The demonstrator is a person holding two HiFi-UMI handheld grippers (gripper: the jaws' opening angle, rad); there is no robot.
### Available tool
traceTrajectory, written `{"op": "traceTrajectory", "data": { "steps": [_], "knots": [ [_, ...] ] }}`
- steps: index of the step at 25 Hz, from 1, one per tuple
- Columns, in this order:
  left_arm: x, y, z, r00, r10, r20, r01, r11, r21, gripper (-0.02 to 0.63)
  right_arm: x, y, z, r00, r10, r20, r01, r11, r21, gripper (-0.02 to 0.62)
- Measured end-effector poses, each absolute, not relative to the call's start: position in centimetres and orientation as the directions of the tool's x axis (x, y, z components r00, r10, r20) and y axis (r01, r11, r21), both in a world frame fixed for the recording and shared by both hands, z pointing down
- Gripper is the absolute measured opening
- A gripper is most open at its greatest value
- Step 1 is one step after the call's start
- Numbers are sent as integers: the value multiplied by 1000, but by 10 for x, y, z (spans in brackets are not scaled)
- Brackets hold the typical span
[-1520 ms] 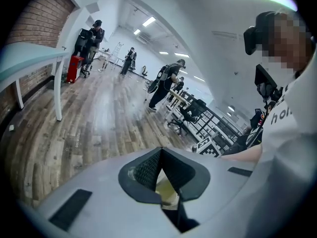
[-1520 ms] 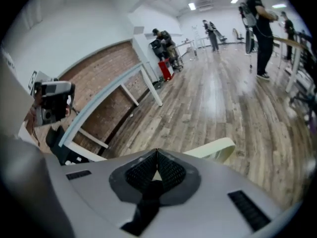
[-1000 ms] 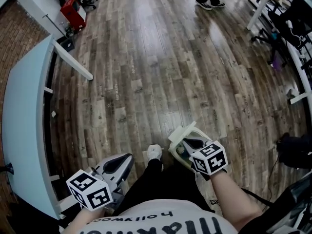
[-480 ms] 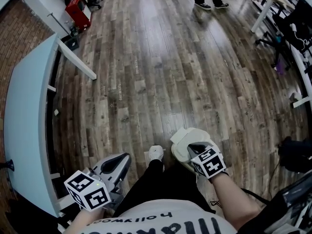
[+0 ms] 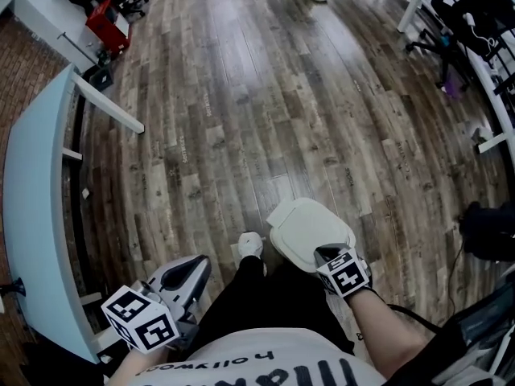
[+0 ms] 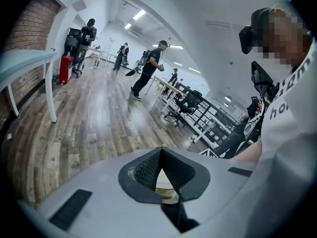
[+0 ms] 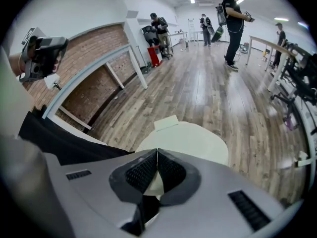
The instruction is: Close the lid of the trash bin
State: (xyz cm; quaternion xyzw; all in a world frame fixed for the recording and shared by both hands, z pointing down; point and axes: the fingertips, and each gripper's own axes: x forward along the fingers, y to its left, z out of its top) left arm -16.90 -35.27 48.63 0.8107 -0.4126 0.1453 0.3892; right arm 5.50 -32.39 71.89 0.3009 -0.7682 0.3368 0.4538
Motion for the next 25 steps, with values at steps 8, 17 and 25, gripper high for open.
{"op": "traceTrajectory", "data": {
  "steps": [8,17,25],
  "knots": [
    [-158,-354,511,615,-511,601,-788,-359,501,6,94,-298,783,-359,-99,928,-858,427,-286,9],
    [-153,-346,531,587,-499,638,-809,-382,445,6,108,-297,823,-324,-68,944,-896,343,-283,9],
    [-156,-342,543,569,-497,655,-822,-360,441,6,107,-294,851,-300,2,954,-901,328,-284,9]
  ]
}}
